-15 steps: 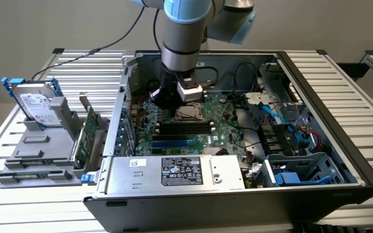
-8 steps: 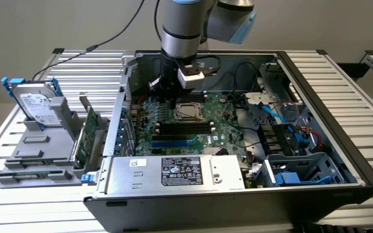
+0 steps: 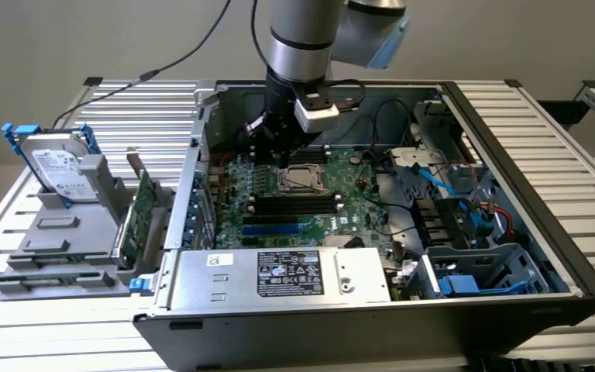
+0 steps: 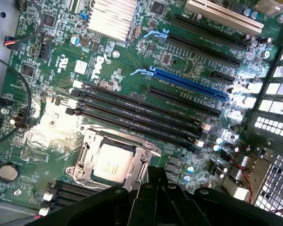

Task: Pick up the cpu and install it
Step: 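Install the second cpu locking lever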

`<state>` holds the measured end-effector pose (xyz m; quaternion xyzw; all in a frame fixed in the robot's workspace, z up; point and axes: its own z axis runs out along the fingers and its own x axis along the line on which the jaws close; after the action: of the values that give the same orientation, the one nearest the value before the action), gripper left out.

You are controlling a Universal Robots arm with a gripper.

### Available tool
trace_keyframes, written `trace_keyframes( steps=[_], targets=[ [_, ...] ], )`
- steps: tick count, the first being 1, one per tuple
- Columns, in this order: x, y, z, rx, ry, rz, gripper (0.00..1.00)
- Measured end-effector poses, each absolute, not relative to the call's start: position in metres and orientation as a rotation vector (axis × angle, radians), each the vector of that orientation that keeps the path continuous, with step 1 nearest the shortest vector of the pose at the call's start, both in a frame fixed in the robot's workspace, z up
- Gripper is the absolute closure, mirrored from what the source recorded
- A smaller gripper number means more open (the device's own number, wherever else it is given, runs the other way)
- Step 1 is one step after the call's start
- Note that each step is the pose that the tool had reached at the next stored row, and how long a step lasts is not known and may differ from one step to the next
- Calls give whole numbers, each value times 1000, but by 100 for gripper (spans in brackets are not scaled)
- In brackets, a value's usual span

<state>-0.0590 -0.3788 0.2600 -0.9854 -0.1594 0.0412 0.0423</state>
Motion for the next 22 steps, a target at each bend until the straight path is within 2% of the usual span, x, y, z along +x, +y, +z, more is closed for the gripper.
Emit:
trace_keyframes(
  steps=[7,22],
  targets=[
    [-59,-397,257,-3017,-488,127,89],
    [-59,-397,233,-3015,-485,126,89]
  ],
)
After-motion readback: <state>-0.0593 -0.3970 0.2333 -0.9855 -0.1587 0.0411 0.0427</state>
